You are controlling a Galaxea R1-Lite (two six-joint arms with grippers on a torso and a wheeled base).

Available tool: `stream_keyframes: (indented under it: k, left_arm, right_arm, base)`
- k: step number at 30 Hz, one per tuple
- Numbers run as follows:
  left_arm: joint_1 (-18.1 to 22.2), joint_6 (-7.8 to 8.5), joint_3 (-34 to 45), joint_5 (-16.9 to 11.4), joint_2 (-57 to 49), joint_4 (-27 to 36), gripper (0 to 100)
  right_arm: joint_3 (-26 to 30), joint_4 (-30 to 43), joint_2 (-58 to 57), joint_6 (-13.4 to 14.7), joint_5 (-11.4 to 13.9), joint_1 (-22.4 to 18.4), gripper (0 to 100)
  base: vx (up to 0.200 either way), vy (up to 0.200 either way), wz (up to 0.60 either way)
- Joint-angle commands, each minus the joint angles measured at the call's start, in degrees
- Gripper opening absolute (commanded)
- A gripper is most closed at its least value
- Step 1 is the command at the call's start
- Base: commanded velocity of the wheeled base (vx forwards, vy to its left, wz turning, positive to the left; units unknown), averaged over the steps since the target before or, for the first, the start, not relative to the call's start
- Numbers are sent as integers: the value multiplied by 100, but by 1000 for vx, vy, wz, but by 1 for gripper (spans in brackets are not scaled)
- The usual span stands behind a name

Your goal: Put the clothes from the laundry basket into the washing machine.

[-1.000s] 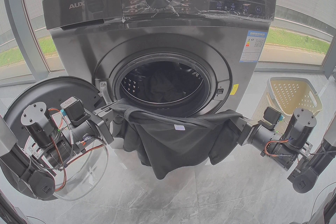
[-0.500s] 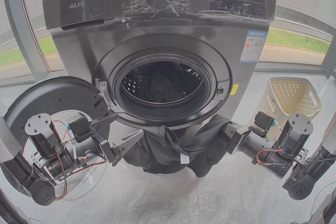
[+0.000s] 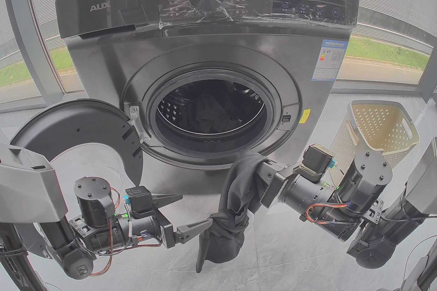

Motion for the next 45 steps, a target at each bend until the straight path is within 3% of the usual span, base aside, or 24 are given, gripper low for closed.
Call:
stream_keyframes:
  k: [1, 3, 16, 17, 20, 33, 34, 45]
  left_arm:
    - [-35, 190, -234, 3, 645, -21, 100]
    - [-44, 251, -348, 3, 943, -21, 100]
    - [-220, 269, -1157, 12, 1603, -29, 100]
    - [-238, 383, -1377, 65, 1866, -29, 100]
    - [-229, 497, -1552, 100, 1998, -29, 100]
    - [-361, 524, -2291, 205, 2710, -38, 100]
    - [-352, 524, -2326, 249, 2763, -38, 0]
    - [-405, 506, -2115, 276, 2420, -56, 0]
  right_arm:
    - [-76, -1, 3, 36, 11, 81, 0]
    - [-111, -1, 3, 36, 11, 133, 0]
    - [-111, -1, 3, 36, -24, 415, 0]
    - [-84, -1, 3, 36, -41, 459, 0]
    - [-40, -1, -6, 36, -50, 503, 0]
    - [-40, -10, 3, 36, -59, 626, 0]
    - [-40, -10, 3, 36, -59, 626, 0]
    - [-260, -1, 65, 10, -68, 327, 0]
  base:
    - [0, 0, 0]
    - [0, 0, 0]
    - [0, 0, 0]
    - [0, 0, 0]
    - [0, 0, 0]
    - [0, 0, 0]
    - [0, 0, 0]
    - [0, 0, 0]
